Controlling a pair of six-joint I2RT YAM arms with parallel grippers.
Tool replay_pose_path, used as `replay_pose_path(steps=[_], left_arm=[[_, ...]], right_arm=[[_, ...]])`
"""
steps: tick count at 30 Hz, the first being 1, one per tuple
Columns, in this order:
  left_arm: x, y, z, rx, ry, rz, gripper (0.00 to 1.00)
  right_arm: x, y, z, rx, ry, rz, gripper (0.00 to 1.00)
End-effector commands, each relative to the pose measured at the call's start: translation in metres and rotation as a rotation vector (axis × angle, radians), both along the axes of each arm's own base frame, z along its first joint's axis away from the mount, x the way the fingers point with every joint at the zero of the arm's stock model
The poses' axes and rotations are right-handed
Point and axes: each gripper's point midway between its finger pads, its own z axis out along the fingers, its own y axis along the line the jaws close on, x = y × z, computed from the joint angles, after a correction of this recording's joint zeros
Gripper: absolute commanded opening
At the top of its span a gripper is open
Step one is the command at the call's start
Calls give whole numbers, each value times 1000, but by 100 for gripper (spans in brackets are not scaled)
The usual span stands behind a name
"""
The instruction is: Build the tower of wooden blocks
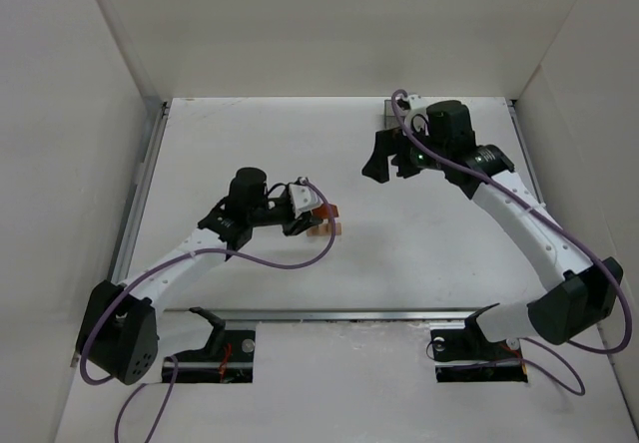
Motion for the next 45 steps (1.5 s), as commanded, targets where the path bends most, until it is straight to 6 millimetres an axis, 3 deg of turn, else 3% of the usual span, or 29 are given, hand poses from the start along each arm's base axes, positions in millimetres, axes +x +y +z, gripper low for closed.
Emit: replay_pose_path(steps=[1, 7, 10, 11, 15, 16, 19, 21, 25, 30, 35, 42, 45], left_arm=[[12, -10, 35, -103, -106, 3, 0], [14, -7, 12, -60, -132, 0, 0], [11, -2, 5, -53, -110, -11, 0], [14, 0, 6, -53, -117, -10, 0], [9, 2, 6, -65, -106, -43, 0], [5, -1, 9, -75, -97, -71, 0], [2, -5, 22, -87, -118, -121, 0], [-6, -6, 20, -85, -92, -153, 0], [-12, -6, 17, -75, -72, -179, 0], [-14, -8, 29, -100, -74, -195, 0], [-16, -10, 34, -114, -53, -197, 0], [-5, -4, 36, -116, -62, -166, 0], [1, -3, 45, -125, -90, -158, 0]], right_arm=[[6, 7, 16, 45, -92, 37, 100], [-6, 10, -6, 0, -131, 159, 100], [-13, 15, -8, -18, -255, 288, 100], [-14, 17, -17, -29, -281, 326, 98], [-37, 47, -12, -21, -403, 575, 93], [-42, 56, -19, -13, -408, 642, 93], [-45, 77, -14, -12, -453, 704, 87], [-48, 89, -2, -9, -511, 741, 87], [-53, 111, 3, 15, -566, 792, 86], [-51, 120, -14, 15, -537, 834, 73], [-68, 129, -21, 50, -503, 919, 71], [-81, 123, -31, 32, -462, 943, 64], [-80, 121, -32, 23, -464, 933, 61]])
